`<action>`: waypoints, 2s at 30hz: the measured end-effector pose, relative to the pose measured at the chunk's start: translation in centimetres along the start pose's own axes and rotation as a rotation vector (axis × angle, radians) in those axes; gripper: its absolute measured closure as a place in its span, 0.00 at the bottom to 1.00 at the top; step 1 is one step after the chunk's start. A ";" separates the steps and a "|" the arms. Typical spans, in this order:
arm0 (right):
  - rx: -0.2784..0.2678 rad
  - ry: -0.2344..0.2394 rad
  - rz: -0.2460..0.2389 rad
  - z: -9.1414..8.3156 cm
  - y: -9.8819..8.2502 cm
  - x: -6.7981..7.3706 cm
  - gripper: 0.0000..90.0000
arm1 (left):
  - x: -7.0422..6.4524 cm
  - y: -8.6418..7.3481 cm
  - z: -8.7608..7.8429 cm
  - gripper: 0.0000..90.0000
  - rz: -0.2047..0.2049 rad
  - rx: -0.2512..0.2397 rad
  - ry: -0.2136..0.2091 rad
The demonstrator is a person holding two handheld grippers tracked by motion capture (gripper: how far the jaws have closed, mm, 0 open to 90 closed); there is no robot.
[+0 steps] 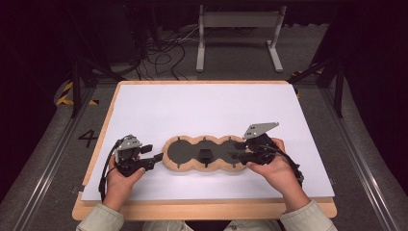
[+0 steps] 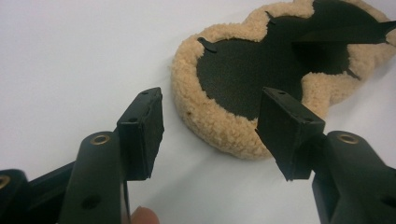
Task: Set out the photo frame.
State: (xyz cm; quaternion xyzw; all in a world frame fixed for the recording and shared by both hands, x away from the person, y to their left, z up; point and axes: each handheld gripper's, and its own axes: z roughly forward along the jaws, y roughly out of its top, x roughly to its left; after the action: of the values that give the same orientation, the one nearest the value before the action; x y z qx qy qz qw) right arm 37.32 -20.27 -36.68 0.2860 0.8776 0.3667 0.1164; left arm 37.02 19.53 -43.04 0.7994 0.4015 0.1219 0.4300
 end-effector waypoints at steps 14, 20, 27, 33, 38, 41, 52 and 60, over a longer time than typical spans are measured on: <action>0.033 -0.049 0.137 0.0 -1.5 -2.5 0.29 | 0.1 0.1 0.9 0.41 -0.024 0.066 -0.004; 0.059 -0.041 0.207 1.0 -2.4 -3.4 0.22 | 0.2 0.0 1.3 0.39 -0.076 0.098 -0.021; 0.110 -0.022 0.253 2.2 -3.2 -3.9 0.18 | 0.6 -0.1 2.1 0.33 -0.155 0.140 -0.066; 0.134 -0.013 0.289 2.9 -3.8 -4.3 0.15 | 0.4 0.0 2.8 0.24 -0.171 0.181 -0.083; 0.178 -0.012 0.306 3.7 -4.3 -4.4 0.12 | 0.4 0.1 3.4 0.20 -0.180 0.194 -0.091; 0.181 -0.009 0.317 4.0 -4.6 -4.4 0.12 | 0.2 0.1 3.8 0.19 -0.189 0.204 -0.107; 0.190 0.043 0.385 4.4 -5.4 -4.2 0.10 | -0.5 0.4 4.6 0.17 -0.183 0.218 -0.130; 0.179 0.034 0.429 4.2 -5.6 -3.8 0.13 | -0.8 0.5 4.9 0.16 -0.195 0.221 -0.160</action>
State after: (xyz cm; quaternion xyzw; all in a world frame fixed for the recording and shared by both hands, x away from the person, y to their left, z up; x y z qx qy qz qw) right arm 39.85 -23.23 -43.62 0.4690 0.8276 0.3085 -0.0049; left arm 39.40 15.94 -45.46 0.8062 0.4526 -0.0291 0.3798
